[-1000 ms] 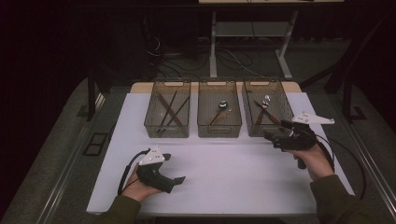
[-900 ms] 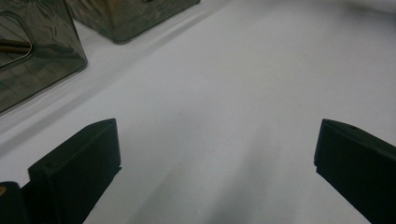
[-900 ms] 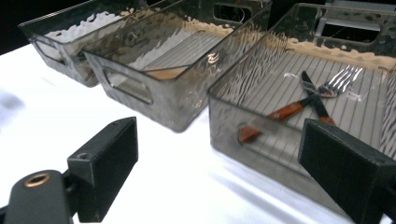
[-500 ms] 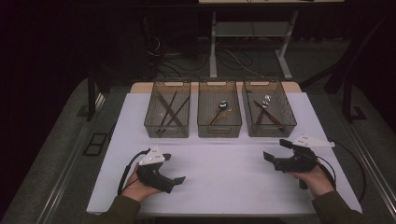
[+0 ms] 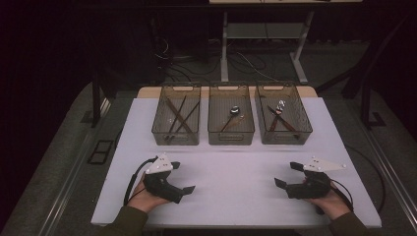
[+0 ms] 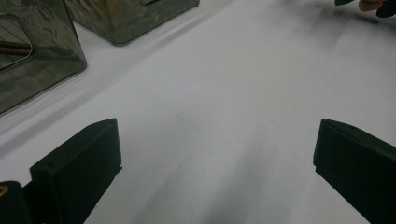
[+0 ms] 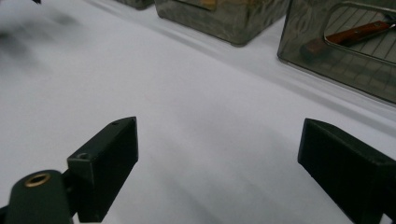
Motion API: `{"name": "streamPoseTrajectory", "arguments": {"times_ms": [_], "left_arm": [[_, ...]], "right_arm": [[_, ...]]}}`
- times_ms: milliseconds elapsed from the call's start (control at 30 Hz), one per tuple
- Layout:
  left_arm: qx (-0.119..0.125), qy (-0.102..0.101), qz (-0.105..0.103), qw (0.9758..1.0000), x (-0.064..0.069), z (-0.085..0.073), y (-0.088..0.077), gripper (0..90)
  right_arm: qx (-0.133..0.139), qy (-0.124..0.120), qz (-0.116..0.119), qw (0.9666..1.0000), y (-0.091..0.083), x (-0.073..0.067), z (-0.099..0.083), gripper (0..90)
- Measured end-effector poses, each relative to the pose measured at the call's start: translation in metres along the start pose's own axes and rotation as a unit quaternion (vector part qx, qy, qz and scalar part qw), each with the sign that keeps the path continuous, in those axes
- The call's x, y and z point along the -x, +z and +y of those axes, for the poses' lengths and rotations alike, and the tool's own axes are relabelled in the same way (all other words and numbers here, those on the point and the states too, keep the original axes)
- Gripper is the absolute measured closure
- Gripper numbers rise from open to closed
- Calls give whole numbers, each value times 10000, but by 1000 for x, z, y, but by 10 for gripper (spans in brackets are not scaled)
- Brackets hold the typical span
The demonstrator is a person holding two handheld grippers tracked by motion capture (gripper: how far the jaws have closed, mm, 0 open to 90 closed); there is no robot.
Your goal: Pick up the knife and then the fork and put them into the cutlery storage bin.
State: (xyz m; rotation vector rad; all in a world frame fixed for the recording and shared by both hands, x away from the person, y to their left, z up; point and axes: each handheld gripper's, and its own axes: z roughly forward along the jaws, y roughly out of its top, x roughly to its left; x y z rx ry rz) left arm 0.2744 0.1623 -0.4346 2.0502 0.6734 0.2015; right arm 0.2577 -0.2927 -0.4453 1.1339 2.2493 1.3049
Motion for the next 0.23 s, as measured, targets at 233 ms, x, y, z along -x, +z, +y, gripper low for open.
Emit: {"name": "streamPoseTrajectory", "arguments": {"times_ms": [233], "left_arm": [[10, -11, -5, 10000, 0, 0, 0, 0]], "right_arm": [[-12, -10, -32, 10000, 0, 3, -1, 118]]}}
